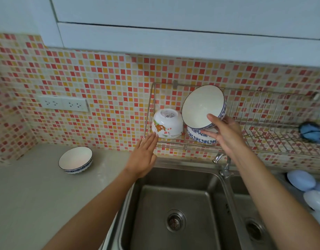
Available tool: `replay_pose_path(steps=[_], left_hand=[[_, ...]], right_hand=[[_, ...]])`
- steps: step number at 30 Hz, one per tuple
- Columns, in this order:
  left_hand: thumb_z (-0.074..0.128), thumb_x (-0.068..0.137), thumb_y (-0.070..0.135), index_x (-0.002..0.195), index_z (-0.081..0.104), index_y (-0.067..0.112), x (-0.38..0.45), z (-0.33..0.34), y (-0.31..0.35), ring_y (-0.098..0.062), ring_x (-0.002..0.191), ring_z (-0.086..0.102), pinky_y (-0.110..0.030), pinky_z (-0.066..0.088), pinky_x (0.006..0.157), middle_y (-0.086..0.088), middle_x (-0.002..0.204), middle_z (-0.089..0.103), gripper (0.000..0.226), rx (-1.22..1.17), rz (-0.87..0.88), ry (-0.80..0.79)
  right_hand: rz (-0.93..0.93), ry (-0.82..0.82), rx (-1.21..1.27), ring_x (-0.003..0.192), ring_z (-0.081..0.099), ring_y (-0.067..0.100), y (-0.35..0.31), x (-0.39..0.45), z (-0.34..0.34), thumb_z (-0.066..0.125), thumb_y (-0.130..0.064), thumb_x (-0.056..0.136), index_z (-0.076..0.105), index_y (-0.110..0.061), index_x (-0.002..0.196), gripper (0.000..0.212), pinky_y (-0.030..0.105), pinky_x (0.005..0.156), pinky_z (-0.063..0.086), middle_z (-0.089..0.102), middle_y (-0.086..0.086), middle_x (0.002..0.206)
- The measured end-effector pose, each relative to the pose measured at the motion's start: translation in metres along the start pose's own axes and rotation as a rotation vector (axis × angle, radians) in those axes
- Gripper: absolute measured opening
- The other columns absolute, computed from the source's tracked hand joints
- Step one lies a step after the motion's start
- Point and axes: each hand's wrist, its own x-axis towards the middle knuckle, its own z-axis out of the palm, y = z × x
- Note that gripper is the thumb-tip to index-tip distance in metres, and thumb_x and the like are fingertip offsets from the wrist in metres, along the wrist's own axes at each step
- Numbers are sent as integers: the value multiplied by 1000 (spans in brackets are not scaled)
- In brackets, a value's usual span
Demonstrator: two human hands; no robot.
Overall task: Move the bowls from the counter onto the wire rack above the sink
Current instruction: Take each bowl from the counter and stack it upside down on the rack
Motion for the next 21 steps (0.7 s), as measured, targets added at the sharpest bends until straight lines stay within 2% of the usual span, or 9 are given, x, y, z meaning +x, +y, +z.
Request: replay_pose_path(steps=[4,9,12,14,17,19,21], left_hand=[[6,89,42,151,1,21,0,6,2,-7,145,-10,-34,-3,120,8,157,-5,65,-53,-16,36],[2,88,44,147,-6,26,-1,6,4,-7,145,-13,-33,-6,120,11,155,-10,62,-75,-29,46],[3,88,45,147,-4,27,-1,6,4,-6,145,-12,-33,-6,119,12,155,-9,62,-86,-34,54],[1,88,45,146,-6,29,0,6,4,-5,144,-13,-31,-8,119,14,154,-11,61,-76,-44,52],[2,89,44,147,-5,29,0,7,5,-4,144,-14,-30,-10,118,13,154,-11,61,-80,-51,58],[4,89,43,148,-4,27,0,8,4,-4,144,-14,-30,-9,118,13,155,-11,61,-83,-53,56],[5,89,42,148,-3,27,0,8,4,-4,144,-14,-30,-9,118,12,155,-11,62,-84,-55,56]], right_hand=[[-58,73,-182,102,68,19,0,23,4,83,-15,74,54,-8,129,62,45,78,60,66,-2,116],[-118,132,-330,95,68,14,12,50,11,88,-19,67,52,-12,129,72,39,73,62,66,3,119],[-187,156,-454,100,67,15,19,61,15,90,-30,60,51,-20,128,78,43,81,60,66,-3,118],[-244,162,-592,104,66,17,21,64,19,90,-38,59,49,-20,128,82,38,89,56,65,-3,120],[-353,132,-755,104,62,19,26,68,27,90,-38,60,46,-18,124,80,30,85,52,62,2,120],[-423,94,-842,111,57,20,31,71,33,90,-40,60,43,-17,131,88,35,91,52,57,2,127],[-457,58,-936,126,47,23,36,72,39,89,-41,62,35,-17,141,99,43,103,45,48,5,138]])
